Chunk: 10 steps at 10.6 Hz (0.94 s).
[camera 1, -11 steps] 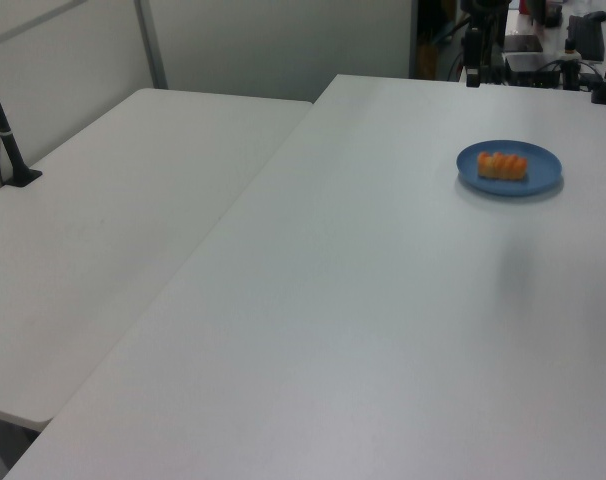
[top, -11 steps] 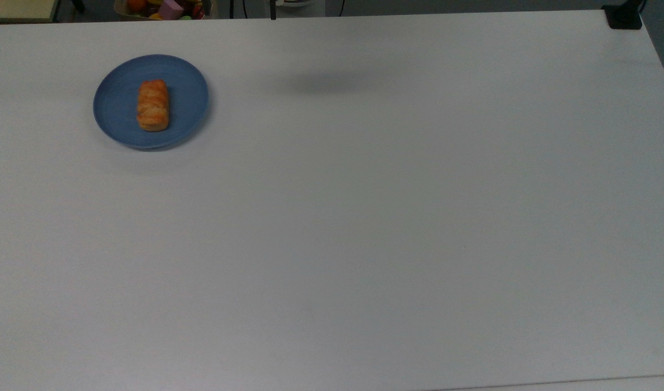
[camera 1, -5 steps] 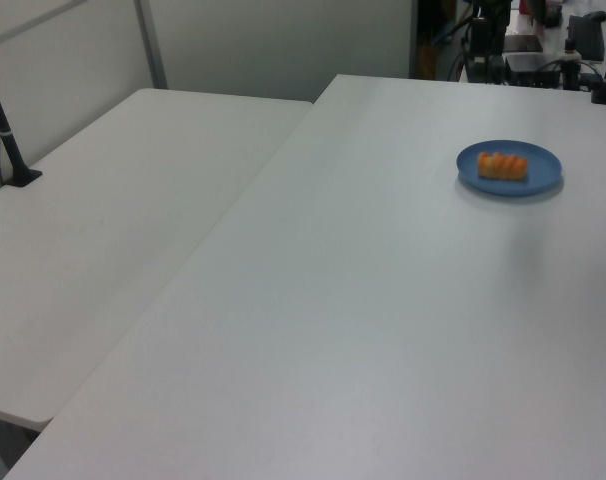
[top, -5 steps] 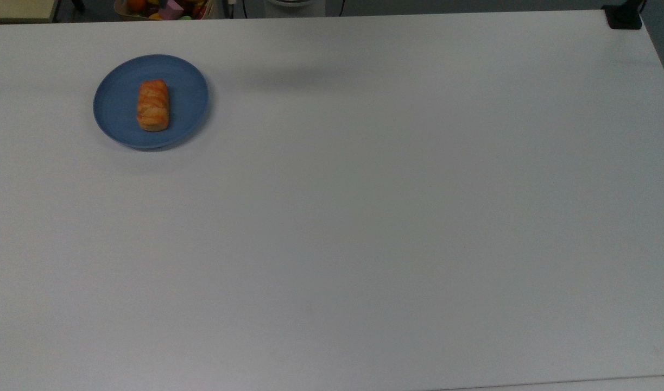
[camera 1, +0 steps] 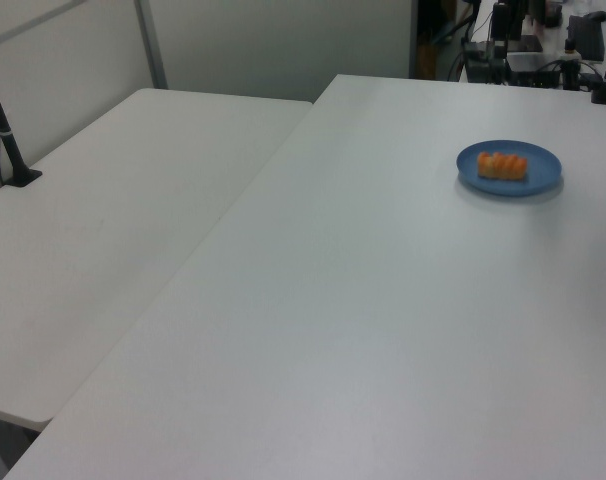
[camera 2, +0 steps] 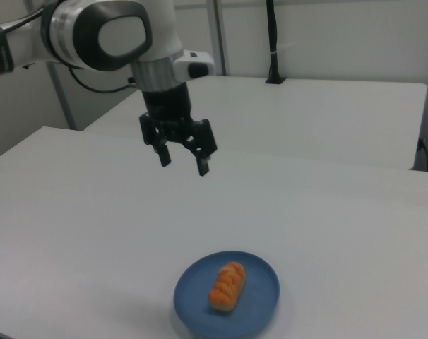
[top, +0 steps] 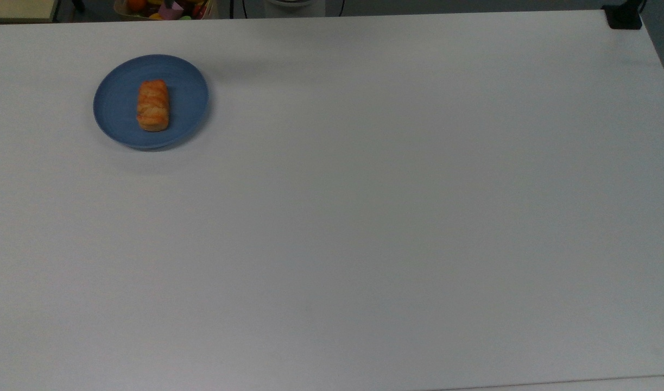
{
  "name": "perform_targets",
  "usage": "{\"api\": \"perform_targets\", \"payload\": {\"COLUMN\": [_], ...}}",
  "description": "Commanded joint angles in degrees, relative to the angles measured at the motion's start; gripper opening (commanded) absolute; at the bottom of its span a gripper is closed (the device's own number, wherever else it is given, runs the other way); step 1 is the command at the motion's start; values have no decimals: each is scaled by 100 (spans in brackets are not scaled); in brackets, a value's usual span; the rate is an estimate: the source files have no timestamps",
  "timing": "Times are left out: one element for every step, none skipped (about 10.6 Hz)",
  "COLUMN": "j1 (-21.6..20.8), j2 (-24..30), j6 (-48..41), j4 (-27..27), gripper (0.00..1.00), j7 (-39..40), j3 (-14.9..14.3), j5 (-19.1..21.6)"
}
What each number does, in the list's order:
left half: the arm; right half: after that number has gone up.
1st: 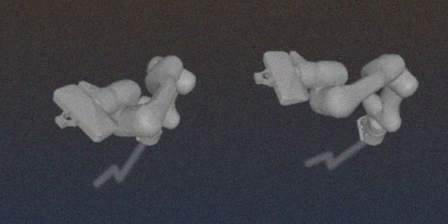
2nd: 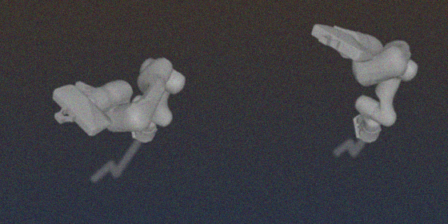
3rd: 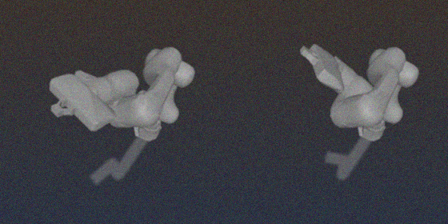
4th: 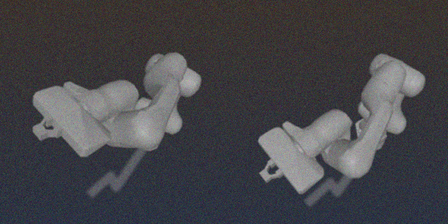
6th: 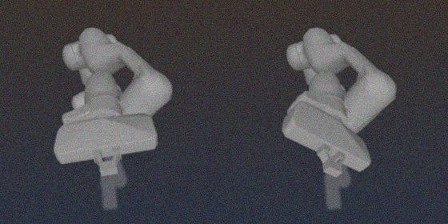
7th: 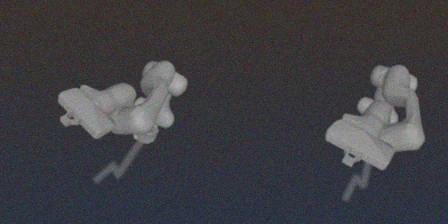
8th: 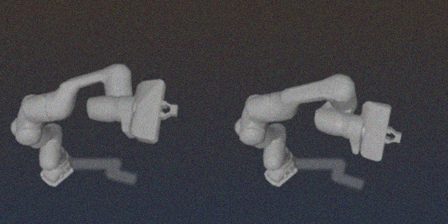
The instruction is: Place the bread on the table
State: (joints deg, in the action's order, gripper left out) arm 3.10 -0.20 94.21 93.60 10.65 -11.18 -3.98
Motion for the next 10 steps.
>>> {"api": "perform_targets", "payload": {"j1": [349, 367, 384, 437, 489, 507, 507, 490, 481, 455], "j2": [-111, -129, -129, -138, -173, -182, -182, -191, -199, -260], "j6": [404, 606, 843, 1080, 1300, 1546, 1792, 2073, 2380, 2714], "j4": [88, 227, 463, 675, 920, 1175, 1500, 1773, 2071, 2309], "gripper": [100, 100, 100, 100, 100, 100, 100, 100, 100, 100], "j7": [604, 718, 902, 1000, 1010, 1010, 1010, 1027, 1036, 1114], "j3": [-112, -252, -279, -280, -280, -280, -280, -280, -271, -271], "j5": [-50, -42, -42, -42, -42, -42, -68, -68, -85, -85]}}
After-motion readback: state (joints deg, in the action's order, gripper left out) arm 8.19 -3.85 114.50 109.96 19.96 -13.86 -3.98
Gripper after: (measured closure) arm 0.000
